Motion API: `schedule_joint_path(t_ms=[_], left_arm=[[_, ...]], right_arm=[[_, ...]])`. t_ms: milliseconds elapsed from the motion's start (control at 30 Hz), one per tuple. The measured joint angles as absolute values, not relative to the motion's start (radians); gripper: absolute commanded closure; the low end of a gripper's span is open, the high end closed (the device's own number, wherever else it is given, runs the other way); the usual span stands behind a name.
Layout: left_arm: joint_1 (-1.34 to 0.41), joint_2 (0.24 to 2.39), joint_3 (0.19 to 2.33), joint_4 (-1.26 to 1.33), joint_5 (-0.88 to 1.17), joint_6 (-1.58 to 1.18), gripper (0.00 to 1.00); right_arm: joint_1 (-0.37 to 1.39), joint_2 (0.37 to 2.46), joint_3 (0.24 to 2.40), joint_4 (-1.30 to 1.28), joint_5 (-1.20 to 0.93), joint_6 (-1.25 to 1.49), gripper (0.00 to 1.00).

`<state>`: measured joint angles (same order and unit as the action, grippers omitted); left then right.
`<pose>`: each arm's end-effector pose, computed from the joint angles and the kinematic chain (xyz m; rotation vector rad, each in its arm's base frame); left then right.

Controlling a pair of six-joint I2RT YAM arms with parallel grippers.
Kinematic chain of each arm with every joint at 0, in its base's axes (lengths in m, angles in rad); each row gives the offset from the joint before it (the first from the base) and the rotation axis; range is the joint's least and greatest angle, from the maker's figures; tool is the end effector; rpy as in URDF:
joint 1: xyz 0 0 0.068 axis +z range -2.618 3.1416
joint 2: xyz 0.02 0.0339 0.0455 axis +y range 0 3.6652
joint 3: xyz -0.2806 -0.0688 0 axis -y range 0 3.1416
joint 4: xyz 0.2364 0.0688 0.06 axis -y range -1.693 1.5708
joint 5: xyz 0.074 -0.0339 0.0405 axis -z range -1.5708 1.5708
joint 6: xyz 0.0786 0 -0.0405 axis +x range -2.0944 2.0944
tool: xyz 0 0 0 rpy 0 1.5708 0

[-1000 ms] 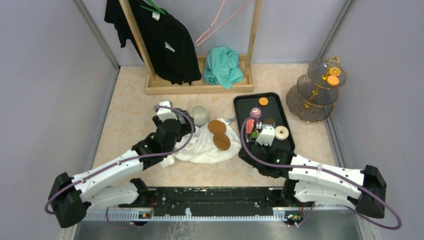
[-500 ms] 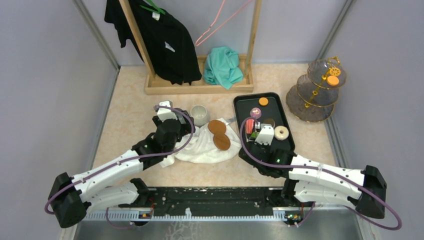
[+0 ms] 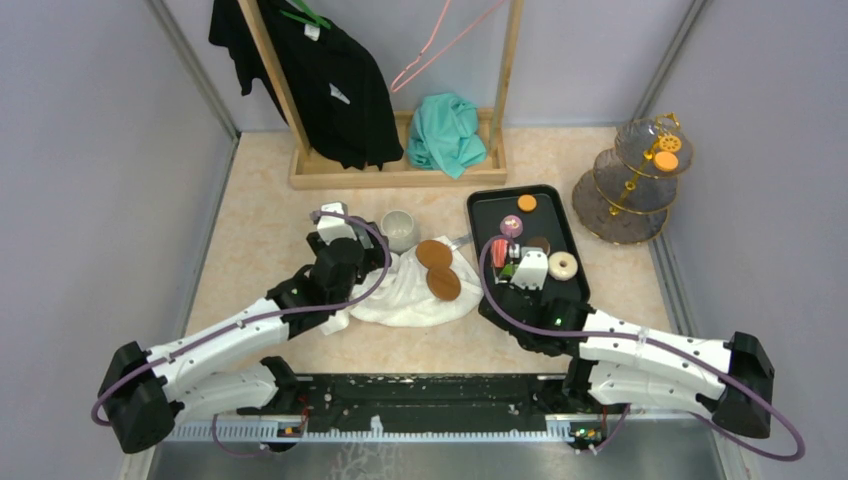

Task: Serve the afternoon tea
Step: Pick up the desert from the tray.

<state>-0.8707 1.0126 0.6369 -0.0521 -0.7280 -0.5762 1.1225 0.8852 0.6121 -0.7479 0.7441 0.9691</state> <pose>0.1908 -0.1453 0.2655 -0.1759 1.8857 -0.2578 0.1152 0.1167 0.2123 0.0741 2.2499 0.1085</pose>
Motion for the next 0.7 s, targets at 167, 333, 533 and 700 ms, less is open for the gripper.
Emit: schedule_joint_path(t_ms=[167,333,533,700], left_arm=[[-0.871,1.021,0.637,-0.052,-0.727,-0.583,0.01],[-0.871,1.021,0.637,-0.052,-0.725,-0.590,0.01],[-0.871,1.021,0.637,-0.052,-0.721,-0.591,0.01],[-0.871,1.021,0.637,-0.052,-0.720,-0.594,0.01]], right_arm=[[1.122,0.911,0.612,-0.746,0.744,0.970,0.68],[1.109,0.912,0.612,-0.736,0.743,0.969,0.61],[1.093,0.915,0.612,-0.719,0.735,0.960,0.59],[1.089,0.934,0.612,-0.701,0.734,0.949,0.61]])
